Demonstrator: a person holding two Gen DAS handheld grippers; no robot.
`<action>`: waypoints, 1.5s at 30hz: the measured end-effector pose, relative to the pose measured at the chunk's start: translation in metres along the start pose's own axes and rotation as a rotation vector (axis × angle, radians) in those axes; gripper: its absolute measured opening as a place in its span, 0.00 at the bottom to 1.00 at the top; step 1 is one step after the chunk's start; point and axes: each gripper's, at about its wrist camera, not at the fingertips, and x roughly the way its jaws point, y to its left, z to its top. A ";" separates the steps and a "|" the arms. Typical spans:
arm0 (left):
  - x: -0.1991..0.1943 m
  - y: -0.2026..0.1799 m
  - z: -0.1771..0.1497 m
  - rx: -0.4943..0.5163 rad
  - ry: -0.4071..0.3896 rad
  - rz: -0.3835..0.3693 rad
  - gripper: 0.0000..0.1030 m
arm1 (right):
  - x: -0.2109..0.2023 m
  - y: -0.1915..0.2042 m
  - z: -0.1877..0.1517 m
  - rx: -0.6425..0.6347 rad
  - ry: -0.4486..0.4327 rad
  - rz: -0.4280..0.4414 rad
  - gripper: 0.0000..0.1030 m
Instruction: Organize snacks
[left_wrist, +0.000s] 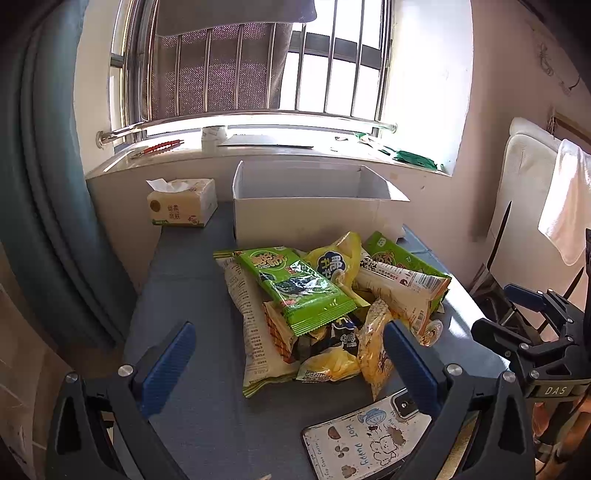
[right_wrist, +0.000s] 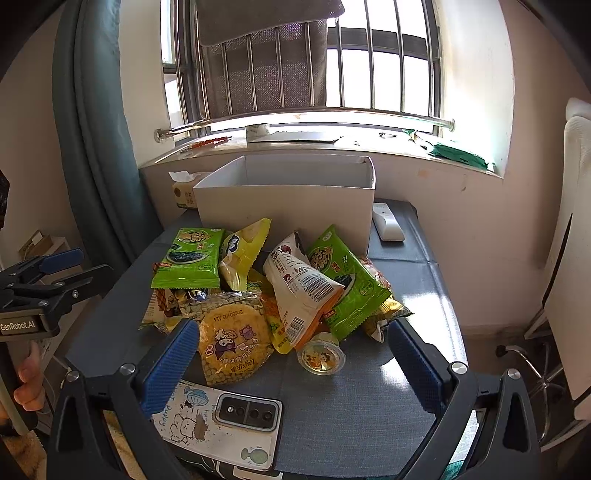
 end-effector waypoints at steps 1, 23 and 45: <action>0.000 0.000 0.000 0.000 0.000 0.000 1.00 | 0.000 0.000 0.000 0.002 -0.001 0.003 1.00; 0.006 -0.006 0.003 -0.007 0.015 0.002 1.00 | -0.001 -0.012 -0.007 0.027 -0.005 0.021 1.00; 0.004 -0.004 0.005 -0.004 0.006 0.003 1.00 | 0.001 -0.006 -0.008 0.008 -0.002 0.045 1.00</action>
